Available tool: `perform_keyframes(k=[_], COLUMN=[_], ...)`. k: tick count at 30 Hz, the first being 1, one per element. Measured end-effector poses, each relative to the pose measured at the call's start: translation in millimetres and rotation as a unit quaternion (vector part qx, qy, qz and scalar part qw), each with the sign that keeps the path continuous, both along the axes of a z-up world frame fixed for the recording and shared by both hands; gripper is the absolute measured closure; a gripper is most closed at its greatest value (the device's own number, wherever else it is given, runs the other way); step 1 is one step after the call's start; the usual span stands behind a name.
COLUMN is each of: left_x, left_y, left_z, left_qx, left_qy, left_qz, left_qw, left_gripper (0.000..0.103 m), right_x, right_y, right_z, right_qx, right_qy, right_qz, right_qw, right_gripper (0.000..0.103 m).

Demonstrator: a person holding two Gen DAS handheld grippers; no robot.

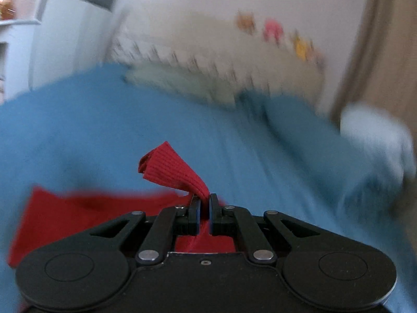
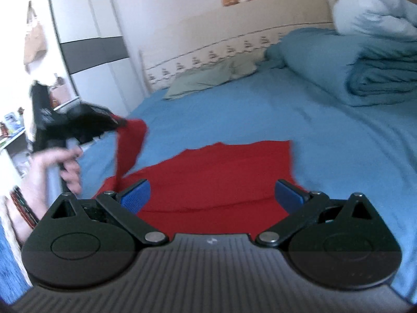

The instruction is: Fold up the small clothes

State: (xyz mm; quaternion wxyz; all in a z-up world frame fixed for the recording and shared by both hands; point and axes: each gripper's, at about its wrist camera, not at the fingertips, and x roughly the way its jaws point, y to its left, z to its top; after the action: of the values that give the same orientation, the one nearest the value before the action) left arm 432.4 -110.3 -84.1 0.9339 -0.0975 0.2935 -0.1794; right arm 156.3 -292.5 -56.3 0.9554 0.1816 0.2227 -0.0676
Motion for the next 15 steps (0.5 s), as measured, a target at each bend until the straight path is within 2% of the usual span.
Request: perform_keyframes(k=[3,6,9,12,13,15], left_x=[-4.1,-11.8,-16.9,-16.9,-15.3,-20.2], left_y=[-37.5,-52.7,-51.7,-52.7,-52.8,-48.9], left_z=[-57.6,-91.0,-98.3,-92.1,-88.1,-79.7], left_qx=[0.048,0.068,0.075,0.085,0.089,0.1], left_qy=[0.049,0.07,0.065,0.058,0.055,0.045], left_qz=[-0.032,-0.046,-0.05,-0.063,-0.07,-0.082], left_qw=[0.9971,0.9941,0.9939,0.9927,0.9921,0.9905], left_gripper=[0.097,0.097,0.096,0.092,0.085,0.06], right_x=[-7.9,-10.5,-7.4,0.9,2.8,10.8], right_y=[-27.0,-43.2,-47.7,-45.5,-44.2,-42.0], right_z=[-10.8,-23.2,-33.3,-39.4,-41.1,-41.1], right_qx=[0.015,0.02,0.015,0.012,0.011,0.007], right_qy=[0.018,0.036,0.047,0.05,0.05,0.048], right_qz=[-0.017,-0.023,-0.019,-0.013,-0.012,-0.01], right_qw=[1.0,0.999,0.999,0.999,0.999,0.999], right_gripper=[0.0,0.0,0.0,0.0,0.0,0.0])
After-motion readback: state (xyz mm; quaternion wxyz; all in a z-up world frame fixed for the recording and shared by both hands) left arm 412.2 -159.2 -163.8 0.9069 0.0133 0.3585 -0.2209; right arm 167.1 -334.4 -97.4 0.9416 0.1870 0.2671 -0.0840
